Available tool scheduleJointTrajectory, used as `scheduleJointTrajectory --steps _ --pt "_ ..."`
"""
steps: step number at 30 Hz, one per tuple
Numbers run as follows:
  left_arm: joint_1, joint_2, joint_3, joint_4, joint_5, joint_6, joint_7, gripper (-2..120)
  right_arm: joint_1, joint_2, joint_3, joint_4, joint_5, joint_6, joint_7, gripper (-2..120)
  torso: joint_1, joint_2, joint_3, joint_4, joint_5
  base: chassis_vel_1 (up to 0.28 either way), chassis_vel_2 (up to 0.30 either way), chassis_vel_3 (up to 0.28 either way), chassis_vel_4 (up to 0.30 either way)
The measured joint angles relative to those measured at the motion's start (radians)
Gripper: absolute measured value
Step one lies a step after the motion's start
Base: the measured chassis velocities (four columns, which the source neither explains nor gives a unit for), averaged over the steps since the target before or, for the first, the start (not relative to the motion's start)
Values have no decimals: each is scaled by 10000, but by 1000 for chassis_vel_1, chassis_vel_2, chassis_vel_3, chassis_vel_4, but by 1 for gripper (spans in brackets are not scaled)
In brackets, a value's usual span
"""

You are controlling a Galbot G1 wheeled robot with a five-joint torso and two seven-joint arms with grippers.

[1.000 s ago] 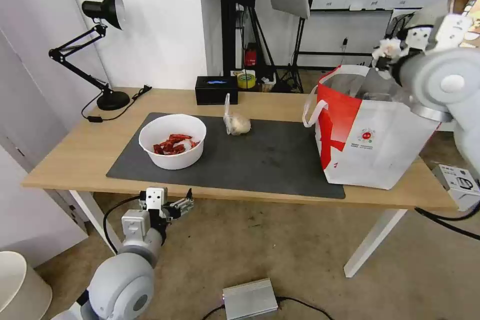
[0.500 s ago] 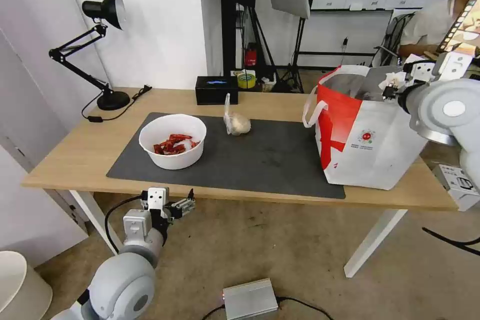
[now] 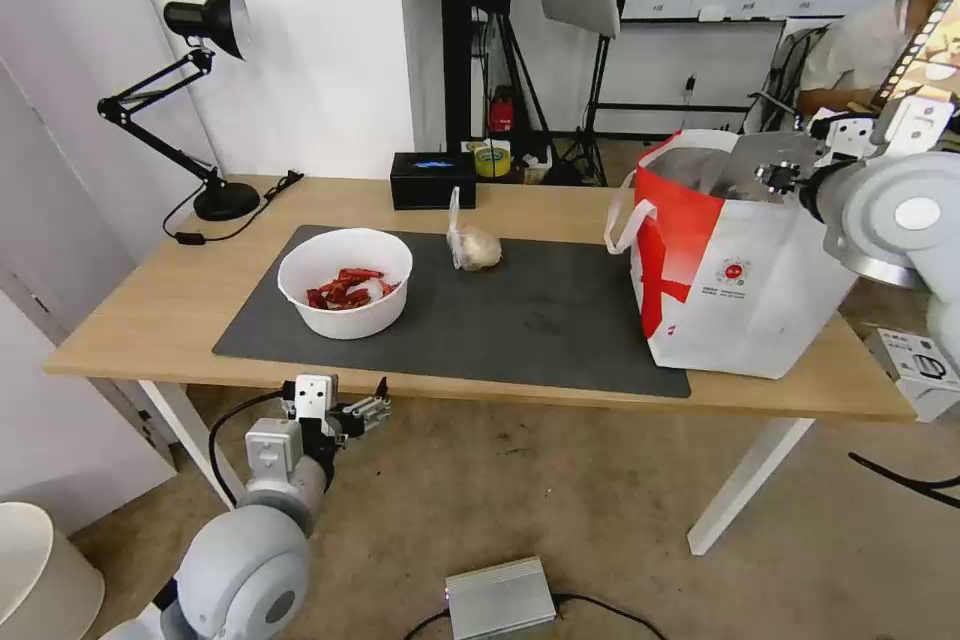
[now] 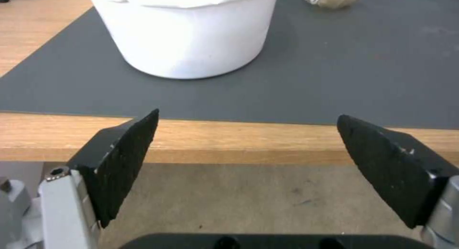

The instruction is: Pick up the trash from the table and place it into the takeout bag.

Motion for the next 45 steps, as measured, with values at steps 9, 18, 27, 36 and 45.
scheduleJointTrajectory --steps 9,18,27,36,45 --pt "-65 41 -18 2 -41 1 -6 100 -214 54 168 242 -883 1101 -1892 99 0 0 0 -1 0 0 0 0 0" --pt "-31 50 -124 -24 -46 -2 -14 100 -802 165 209 762 -2788 3766 -5567 100 0 0 0 1 -2 0 0 0 0" --pt "-104 113 -206 10 -74 -16 -21 100 -3068 -578 836 2074 -4089 4662 -7940 100 -1 1 -1 -1 -1 0 0 0 0" --pt "-177 143 -331 70 -53 -2 -48 100 -5293 -1399 1382 3682 -4396 3977 -7597 100 -1 1 -1 -1 -2 0 0 0 0" --pt "-118 175 -402 74 -50 103 -106 100 -7566 -1328 1922 4232 -4739 3347 -6513 100 -1 0 -1 -1 1 0 0 0 0"
